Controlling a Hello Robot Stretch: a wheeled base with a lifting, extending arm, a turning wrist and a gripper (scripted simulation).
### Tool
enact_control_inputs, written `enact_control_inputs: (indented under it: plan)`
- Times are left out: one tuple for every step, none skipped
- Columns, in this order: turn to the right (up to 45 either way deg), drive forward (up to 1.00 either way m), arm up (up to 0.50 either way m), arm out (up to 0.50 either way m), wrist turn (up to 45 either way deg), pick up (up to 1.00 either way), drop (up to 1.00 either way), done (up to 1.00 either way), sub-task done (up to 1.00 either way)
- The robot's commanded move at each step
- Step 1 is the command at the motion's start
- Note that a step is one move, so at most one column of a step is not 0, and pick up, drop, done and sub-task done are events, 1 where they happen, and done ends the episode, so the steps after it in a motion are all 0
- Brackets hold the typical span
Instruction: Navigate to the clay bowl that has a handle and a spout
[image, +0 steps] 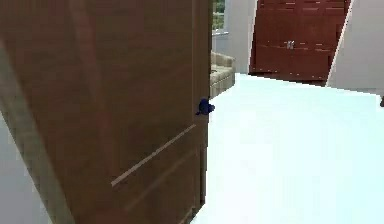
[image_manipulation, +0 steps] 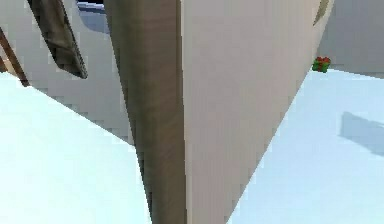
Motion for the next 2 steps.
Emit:
enact_control_inputs:
  plan:
    - [0.0,0.55,0.0,0.0,0.0,0.0,0.0,0.0,0.0]
    - [45.0,0.0,0.0,0.0,0.0,0.0,0.0,0.0,0.0]
